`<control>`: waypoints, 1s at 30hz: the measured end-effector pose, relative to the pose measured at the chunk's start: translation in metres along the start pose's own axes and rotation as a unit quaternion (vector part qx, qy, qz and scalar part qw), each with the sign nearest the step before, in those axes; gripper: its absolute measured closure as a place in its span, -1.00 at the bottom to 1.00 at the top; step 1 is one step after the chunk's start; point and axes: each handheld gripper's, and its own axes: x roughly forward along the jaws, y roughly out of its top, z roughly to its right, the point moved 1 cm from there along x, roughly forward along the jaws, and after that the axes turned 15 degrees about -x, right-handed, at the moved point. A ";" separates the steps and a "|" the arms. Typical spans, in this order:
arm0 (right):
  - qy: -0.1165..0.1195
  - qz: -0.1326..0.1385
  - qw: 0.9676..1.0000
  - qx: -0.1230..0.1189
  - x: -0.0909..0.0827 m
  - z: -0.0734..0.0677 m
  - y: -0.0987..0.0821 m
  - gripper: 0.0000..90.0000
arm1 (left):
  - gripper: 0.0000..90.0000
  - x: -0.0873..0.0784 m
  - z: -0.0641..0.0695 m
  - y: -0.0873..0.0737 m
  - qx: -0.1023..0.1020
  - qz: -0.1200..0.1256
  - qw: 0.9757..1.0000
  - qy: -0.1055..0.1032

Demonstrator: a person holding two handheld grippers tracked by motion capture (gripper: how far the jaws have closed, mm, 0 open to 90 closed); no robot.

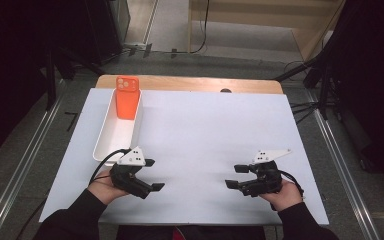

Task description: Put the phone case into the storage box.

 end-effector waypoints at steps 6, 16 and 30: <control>0.001 0.002 1.000 -0.001 0.000 0.000 0.000 -0.40 | -0.67 0.000 -0.001 0.000 0.000 -0.002 1.000 0.000; 0.002 0.000 1.000 -0.001 0.000 0.000 0.000 -0.40 | -0.67 0.000 -0.002 0.000 -0.001 -0.002 1.000 -0.002; 0.003 -0.001 1.000 0.000 0.000 -0.001 0.000 -0.40 | -0.67 -0.001 -0.003 0.000 -0.001 -0.001 1.000 -0.002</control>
